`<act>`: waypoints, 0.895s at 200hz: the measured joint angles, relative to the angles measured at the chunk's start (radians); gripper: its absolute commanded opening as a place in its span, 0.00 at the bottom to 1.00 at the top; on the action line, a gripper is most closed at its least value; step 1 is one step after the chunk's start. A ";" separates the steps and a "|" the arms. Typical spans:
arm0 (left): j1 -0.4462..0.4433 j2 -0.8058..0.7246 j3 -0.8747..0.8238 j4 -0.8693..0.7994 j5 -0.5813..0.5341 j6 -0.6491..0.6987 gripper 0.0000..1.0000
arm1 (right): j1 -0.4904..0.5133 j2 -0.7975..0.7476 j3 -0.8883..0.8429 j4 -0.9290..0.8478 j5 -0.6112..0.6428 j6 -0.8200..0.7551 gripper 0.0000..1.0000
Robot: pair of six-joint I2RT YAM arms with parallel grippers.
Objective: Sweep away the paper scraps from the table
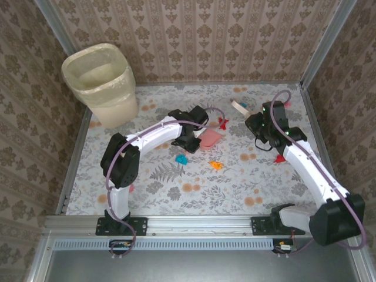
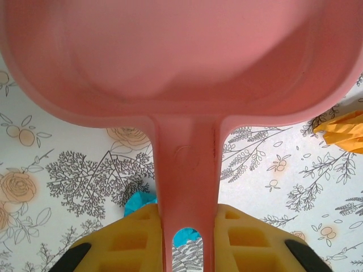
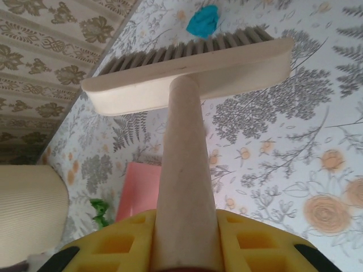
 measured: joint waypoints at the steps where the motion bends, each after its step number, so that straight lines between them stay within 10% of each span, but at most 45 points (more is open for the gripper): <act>1: 0.000 0.000 0.000 0.000 0.000 0.001 0.00 | 0.000 0.004 0.002 0.000 -0.002 0.002 0.00; 179: 0.026 0.072 0.039 0.054 0.014 0.103 0.00 | -0.021 0.349 0.225 0.037 -0.195 0.137 0.00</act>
